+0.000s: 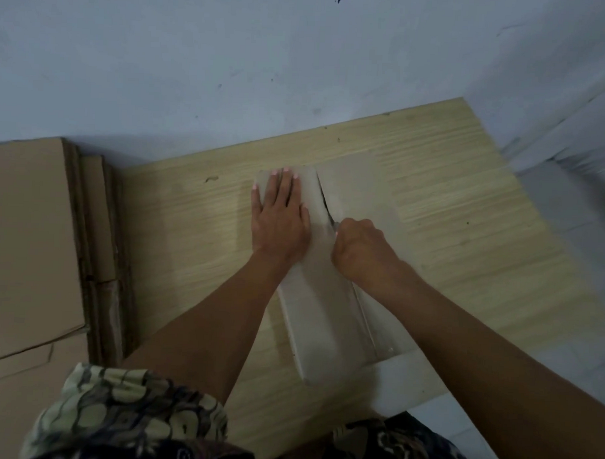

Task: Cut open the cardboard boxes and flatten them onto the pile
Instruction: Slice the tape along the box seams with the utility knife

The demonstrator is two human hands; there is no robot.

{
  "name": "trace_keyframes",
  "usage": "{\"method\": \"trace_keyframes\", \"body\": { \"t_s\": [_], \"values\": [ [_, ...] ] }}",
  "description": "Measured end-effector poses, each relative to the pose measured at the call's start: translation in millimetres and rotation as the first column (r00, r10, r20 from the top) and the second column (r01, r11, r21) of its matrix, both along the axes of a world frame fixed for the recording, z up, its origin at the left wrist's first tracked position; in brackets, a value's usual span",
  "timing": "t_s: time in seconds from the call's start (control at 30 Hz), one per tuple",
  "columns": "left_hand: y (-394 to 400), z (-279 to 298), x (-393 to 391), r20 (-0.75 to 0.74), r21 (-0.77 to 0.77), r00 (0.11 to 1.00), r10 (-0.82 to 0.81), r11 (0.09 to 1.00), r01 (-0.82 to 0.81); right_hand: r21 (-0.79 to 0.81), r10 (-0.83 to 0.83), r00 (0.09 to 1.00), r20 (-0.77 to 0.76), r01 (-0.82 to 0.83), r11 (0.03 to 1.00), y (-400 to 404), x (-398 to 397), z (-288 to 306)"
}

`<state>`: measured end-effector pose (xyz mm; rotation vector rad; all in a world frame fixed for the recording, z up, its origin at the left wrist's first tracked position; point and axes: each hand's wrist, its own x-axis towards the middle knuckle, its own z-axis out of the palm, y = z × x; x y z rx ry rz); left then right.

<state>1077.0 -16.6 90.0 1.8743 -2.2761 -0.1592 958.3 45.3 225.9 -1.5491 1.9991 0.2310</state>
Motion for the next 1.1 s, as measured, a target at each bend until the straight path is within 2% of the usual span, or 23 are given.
{"method": "trace_keyframes", "body": {
  "t_s": [0.17, 0.33, 0.43, 0.6, 0.8, 0.97, 1.1],
  "values": [
    [0, 1, -3, -0.024, 0.019, 1.000, -0.013, 1.000, 0.013, -0.021, -0.001, 0.999, -0.033, 0.001, 1.000, 7, -7, 2],
    [12, 4, 1, -0.060, -0.121, 0.995, -0.085, 0.990, 0.077, 0.025, -0.036, 0.999, -0.011, 0.037, 0.999, -11, -4, 6],
    [55, 0, -10, -0.062, -0.114, 0.987, -0.146, 0.984, 0.138, 0.057, -0.033, 0.999, -0.012, 0.033, 0.998, -10, -2, 5],
    [87, -6, -19, -0.101, -0.115, 0.992, -0.074, 0.991, 0.062, 0.074, 0.018, 1.000, -0.023, -0.016, 0.997, -2, -2, 13],
    [85, -3, -27, -0.073, -0.099, 0.991, -0.112, 0.990, 0.104, 0.062, 0.074, 0.995, -0.070, -0.070, 0.996, 11, -10, 19],
    [77, -5, -25, 0.024, -0.049, 0.994, -0.109, 0.993, 0.110, 0.082, 0.074, 0.995, -0.065, -0.068, 0.994, 29, -19, 17],
    [76, -5, -25, 0.025, -0.061, 0.994, -0.106, 0.992, 0.107, 0.105, 0.033, 0.998, -0.047, -0.027, 0.994, 29, -27, 13]
  ]
}}
